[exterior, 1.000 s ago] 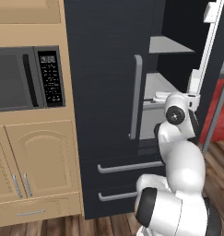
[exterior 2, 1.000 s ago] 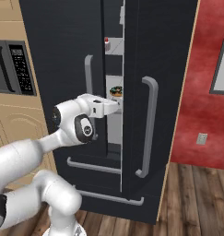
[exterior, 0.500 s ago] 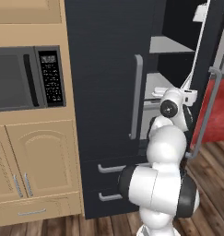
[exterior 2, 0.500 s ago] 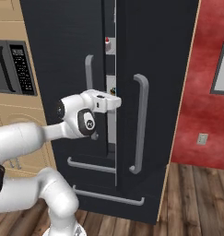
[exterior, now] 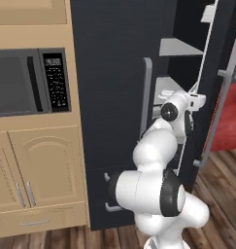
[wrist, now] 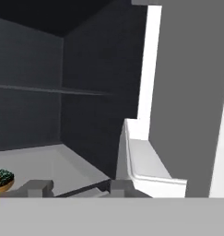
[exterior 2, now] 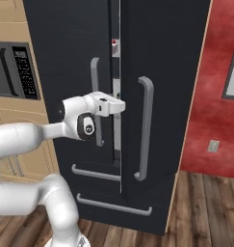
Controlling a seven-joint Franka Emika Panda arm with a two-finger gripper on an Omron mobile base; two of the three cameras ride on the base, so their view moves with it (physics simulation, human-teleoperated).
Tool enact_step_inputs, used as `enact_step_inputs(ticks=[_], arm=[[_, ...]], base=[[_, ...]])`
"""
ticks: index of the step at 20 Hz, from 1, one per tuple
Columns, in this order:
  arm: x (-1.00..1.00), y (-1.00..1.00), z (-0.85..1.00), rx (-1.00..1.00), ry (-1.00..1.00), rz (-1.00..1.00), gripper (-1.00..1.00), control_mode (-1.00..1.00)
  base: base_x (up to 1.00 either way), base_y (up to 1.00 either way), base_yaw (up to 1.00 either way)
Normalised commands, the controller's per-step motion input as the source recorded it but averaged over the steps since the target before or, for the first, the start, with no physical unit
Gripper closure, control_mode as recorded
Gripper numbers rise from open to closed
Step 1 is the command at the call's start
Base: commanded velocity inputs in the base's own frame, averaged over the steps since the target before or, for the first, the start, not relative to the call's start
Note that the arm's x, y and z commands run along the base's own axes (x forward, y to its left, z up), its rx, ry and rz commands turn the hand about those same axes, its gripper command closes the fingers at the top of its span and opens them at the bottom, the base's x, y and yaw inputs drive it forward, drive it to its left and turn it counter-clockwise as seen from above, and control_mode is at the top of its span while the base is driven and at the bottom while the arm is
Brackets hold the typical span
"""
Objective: Take the cake and donut from the fridge and place them on the empty tray on the dining counter.
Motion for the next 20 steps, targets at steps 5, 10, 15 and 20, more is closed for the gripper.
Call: enact_step_inputs(ticks=[5,10,15,20], arm=[[-0.87,-1.0,0.0,0.12,0.0,-0.21,-1.0,-1.0],[-1.0,-1.0,0.0,0.15,0.0,-0.16,-1.0,-1.0],[-0.67,-1.0,0.0,0.22,0.01,-0.08,-1.0,-1.0],[-0.17,-0.91,0.0,0.17,0.01,0.0,-1.0,-1.0]], base=[[0.0,0.0,0.0],[0.0,0.0,0.0],[0.0,0.0,0.0],[0.0,0.0,0.0]])
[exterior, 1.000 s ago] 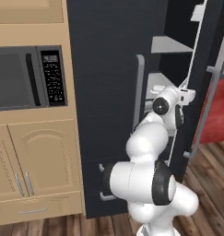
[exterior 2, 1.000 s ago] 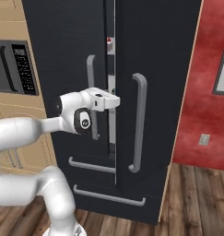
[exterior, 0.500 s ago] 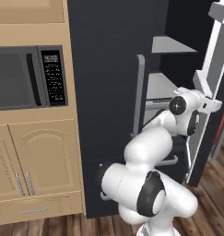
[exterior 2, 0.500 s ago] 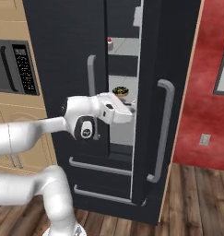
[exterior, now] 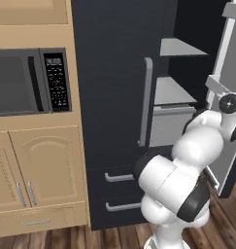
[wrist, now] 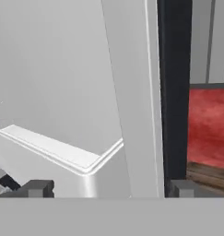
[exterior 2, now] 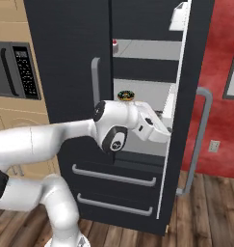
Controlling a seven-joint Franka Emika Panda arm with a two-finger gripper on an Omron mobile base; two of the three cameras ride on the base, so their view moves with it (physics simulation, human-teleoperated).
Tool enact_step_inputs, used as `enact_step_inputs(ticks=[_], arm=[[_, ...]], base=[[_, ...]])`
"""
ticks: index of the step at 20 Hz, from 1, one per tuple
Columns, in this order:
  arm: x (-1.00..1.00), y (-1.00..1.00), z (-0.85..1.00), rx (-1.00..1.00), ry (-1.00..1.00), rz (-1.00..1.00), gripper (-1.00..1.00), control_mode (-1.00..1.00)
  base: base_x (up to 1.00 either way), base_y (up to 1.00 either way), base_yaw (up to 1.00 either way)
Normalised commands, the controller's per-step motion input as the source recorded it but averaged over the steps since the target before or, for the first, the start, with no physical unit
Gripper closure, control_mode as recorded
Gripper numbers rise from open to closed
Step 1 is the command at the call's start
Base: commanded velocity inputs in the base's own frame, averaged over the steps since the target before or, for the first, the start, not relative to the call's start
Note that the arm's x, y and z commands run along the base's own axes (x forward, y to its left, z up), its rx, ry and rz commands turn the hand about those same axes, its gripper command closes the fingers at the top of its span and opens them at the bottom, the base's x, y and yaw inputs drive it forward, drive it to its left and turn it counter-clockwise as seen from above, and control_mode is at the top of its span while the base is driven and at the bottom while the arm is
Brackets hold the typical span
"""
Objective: Take the cake and donut from the fridge and place them on the empty tray on the dining counter.
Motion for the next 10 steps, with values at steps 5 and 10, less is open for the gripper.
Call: enact_step_inputs(ticks=[5,10], arm=[[-0.07,-0.66,0.07,0.06,-0.01,0.07,-1.0,-1.0],[-0.5,0.02,0.58,-0.03,-0.14,0.16,-1.0,-1.0]], base=[[0.0,0.0,0.0],[0.0,0.0,0.0]])
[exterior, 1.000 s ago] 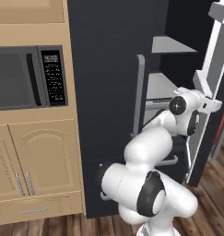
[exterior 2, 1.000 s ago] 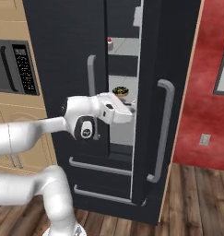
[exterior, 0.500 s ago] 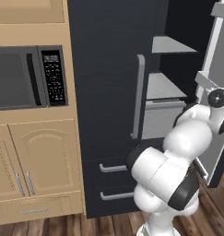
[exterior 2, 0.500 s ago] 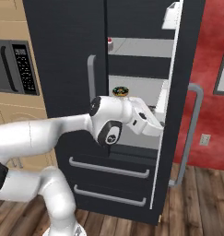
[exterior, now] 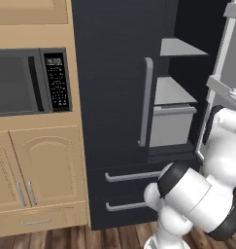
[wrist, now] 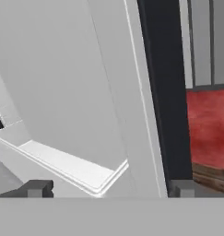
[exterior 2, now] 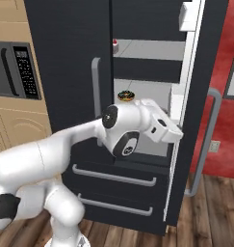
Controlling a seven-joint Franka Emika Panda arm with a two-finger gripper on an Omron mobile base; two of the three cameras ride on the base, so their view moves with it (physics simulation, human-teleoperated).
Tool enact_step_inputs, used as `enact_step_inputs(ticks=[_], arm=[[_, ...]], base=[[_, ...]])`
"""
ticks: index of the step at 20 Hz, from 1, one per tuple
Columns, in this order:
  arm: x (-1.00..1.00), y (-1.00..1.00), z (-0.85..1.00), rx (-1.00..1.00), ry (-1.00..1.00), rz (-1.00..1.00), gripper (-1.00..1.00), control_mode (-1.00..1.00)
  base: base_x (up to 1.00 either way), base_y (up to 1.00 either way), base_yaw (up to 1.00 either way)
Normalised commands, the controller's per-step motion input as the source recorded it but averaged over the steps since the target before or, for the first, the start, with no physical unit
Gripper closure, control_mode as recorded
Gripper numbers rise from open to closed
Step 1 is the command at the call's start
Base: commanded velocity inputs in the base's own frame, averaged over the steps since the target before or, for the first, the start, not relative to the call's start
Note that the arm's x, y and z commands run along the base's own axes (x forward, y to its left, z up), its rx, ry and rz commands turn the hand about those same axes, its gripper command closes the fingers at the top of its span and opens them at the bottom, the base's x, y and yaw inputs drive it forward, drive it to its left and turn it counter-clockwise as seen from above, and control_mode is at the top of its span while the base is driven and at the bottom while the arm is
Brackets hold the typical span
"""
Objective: Take the cake and donut from the fridge and place them on the empty tray on the dining counter.
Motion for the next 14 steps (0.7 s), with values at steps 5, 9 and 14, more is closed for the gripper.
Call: enact_step_inputs(ticks=[5,9,14], arm=[[-0.97,0.01,0.92,-0.01,-0.05,0.14,-1.0,-1.0],[-0.99,0.31,1.0,0.1,0.31,0.15,-1.0,-1.0],[-0.6,0.89,0.72,0.22,0.28,0.24,-1.0,-1.0]], base=[[0.0,0.0,0.0],[0.0,0.0,0.0],[0.0,0.0,0.0]])
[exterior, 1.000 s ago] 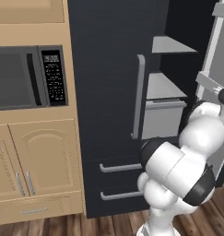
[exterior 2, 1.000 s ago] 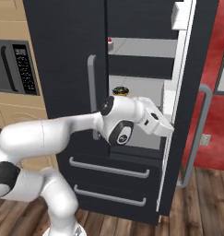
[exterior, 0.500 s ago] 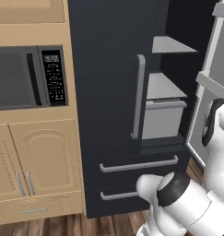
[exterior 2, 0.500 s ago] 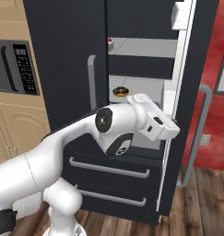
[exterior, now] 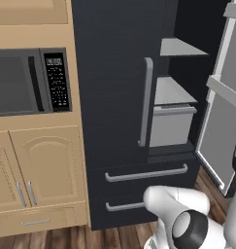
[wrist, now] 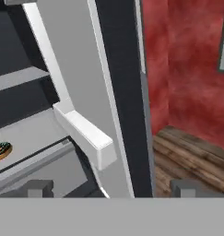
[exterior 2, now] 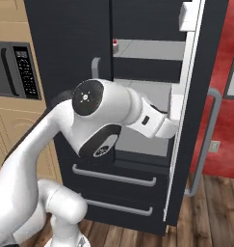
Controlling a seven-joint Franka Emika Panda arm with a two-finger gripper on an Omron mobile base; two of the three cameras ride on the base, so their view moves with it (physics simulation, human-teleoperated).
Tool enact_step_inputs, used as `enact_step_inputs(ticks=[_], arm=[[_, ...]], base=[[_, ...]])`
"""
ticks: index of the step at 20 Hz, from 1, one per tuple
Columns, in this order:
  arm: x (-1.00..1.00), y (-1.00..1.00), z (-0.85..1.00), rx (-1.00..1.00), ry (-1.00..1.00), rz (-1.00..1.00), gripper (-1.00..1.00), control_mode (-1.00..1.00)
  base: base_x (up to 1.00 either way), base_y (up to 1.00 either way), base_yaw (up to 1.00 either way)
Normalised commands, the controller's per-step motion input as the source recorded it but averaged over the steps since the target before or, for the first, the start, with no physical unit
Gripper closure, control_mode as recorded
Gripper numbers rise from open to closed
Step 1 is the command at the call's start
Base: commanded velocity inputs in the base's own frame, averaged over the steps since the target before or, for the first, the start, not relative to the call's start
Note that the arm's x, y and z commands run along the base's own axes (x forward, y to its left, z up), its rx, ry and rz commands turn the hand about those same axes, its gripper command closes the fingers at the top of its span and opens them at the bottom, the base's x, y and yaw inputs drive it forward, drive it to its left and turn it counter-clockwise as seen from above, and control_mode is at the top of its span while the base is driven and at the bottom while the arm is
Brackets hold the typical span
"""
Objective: Take the cake and donut from the fridge and place them on the empty tray on the dining counter.
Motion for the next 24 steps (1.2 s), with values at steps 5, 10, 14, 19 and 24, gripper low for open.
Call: enact_step_inputs(ticks=[5,10,14,19,24], arm=[[-0.09,1.0,0.11,0.02,0.13,0.2,-1.0,-1.0],[0.0,1.0,-0.24,0.0,0.07,0.16,-1.0,-1.0],[0.02,1.0,-0.49,0.0,0.04,0.11,-1.0,-1.0],[0.34,0.96,-0.47,-0.01,-0.1,0.11,-1.0,-1.0],[0.92,0.48,-0.09,0.0,0.07,0.04,-1.0,-1.0]], base=[[0.0,0.0,0.0],[0.0,0.0,0.0],[0.0,0.0,0.0],[0.0,0.0,0.0],[0.0,0.0,0.0]])
